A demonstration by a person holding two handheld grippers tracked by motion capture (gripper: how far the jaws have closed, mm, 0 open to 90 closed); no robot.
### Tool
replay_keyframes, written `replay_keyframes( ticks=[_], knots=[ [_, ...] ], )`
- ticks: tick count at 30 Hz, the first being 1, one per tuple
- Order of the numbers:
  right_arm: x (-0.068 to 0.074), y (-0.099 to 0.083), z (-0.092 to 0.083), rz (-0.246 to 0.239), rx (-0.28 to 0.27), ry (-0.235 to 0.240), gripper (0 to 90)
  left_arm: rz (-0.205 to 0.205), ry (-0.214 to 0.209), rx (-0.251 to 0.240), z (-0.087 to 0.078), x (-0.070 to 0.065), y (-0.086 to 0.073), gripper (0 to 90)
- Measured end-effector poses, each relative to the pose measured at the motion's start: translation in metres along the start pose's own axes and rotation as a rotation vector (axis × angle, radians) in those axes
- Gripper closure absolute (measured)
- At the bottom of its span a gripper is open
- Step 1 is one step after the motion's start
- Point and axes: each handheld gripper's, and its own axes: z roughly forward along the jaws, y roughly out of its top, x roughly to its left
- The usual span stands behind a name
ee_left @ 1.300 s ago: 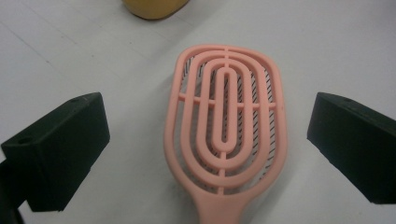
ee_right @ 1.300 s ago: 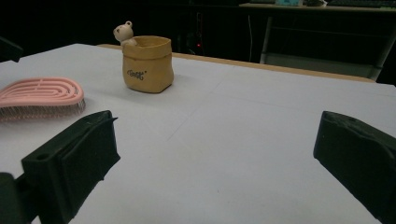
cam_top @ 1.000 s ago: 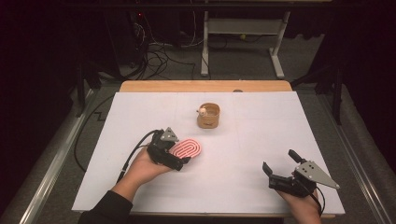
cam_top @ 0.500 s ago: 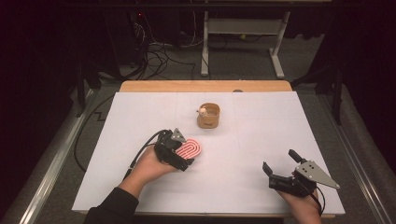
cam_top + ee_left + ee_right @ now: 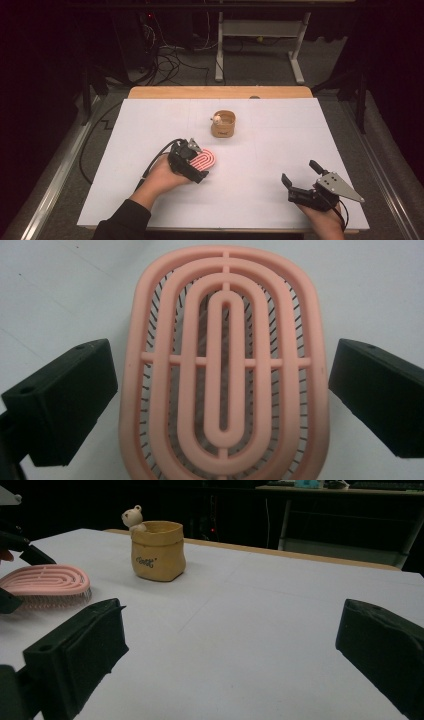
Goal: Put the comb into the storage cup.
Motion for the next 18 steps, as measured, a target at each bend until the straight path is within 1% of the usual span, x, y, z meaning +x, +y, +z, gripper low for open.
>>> replay_keyframes(
  ticks=[1, 3, 5, 9, 11, 16, 18],
  knots=[
    [0.0000, 0.0000, 0.0001, 0.000, 0.000, 0.000, 0.1, 0.002, -0.003, 0.004, 0.0000, 0.0000, -0.0001, 0.0],
    [0.0001, 0.0001, 0.0002, -0.002, 0.001, 0.000, 0.0, 0.008, -0.003, 0.005, 0.0001, -0.0002, -0.0008, 4.1],
    [0.0000, 0.0001, 0.0000, 0.000, 0.000, -0.001, 0.1, 0.006, -0.006, 0.008, 0.0003, 0.0003, -0.0012, 4.2],
    [0.0001, -0.0002, 0.0003, -0.001, 0.001, -0.001, 0.1, 0.023, 0.008, 0.006, -0.0008, -0.0015, -0.0011, 13.6],
    [0.0002, -0.0001, 0.0001, 0.000, 0.001, -0.001, 0.0, 0.024, 0.012, 0.007, -0.0011, -0.0016, -0.0011, 15.8],
    [-0.0004, 0.0000, -0.0001, 0.002, 0.000, -0.001, 0.1, 0.021, 0.018, 0.009, -0.0008, -0.0018, -0.0012, 16.7],
    [-0.0004, 0.0001, -0.0002, 0.002, -0.001, -0.001, 0.0, 0.010, 0.026, 0.009, -0.0006, -0.0021, -0.0010, 16.8]
  ],
)
